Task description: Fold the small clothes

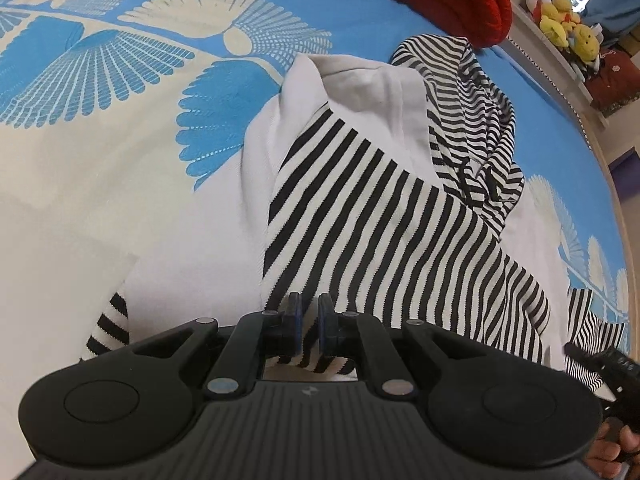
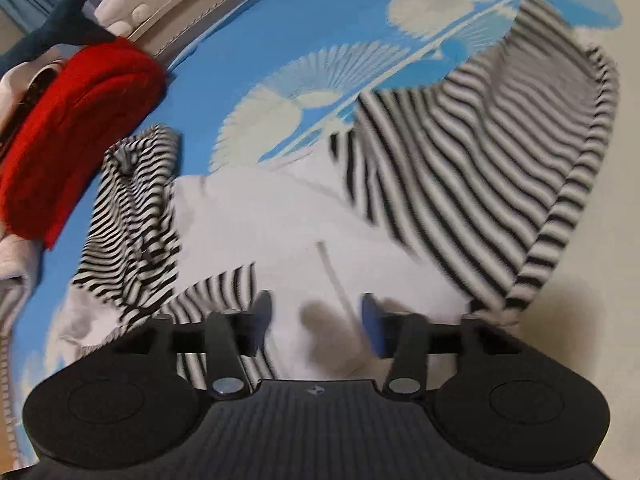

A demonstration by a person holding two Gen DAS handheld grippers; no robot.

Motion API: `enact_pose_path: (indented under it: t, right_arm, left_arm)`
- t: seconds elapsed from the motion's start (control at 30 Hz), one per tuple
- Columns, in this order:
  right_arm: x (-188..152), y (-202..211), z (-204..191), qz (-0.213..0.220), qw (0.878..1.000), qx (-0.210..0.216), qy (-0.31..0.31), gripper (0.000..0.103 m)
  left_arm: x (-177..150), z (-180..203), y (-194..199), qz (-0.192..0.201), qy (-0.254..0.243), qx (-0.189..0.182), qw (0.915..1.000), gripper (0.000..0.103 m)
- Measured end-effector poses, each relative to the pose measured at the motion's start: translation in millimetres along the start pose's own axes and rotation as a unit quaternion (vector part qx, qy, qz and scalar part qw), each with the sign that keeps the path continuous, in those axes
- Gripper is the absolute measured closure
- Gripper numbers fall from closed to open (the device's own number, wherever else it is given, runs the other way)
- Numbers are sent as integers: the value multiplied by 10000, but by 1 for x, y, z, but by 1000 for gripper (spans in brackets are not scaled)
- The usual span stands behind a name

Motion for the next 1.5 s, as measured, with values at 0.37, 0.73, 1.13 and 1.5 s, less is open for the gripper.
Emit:
enact_pose_path:
  t: [0.37,0.73,1.13,1.5]
  right_arm:
    - [-7,1,-9,358,9987,-148,317,102]
    - [-3,4,-8,654,9948,-699,353,75]
    - [-2,-2,-8,41,9976,-386,578,39]
    - [20,34,17,1041,9907,-617,629,51]
  left_arm:
    - [1,2,2,2,-30,-45,10000,97]
    - [0,-2,0,-64,8,-1,10000,91]
    - [-3,12,6,11,-93,9,10000,83]
    - [-10,46,9,106,-539,2,9985,82]
Point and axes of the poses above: each gripper's, at about its wrist camera, not at the fingertips, and y roughly against the way its jaws point, z to its right, x to its top, the point moved 1 cm from there along -y, roughly the way its jaws point, and after that the axes turned 4 degrees about -z, right-handed, at the moved point
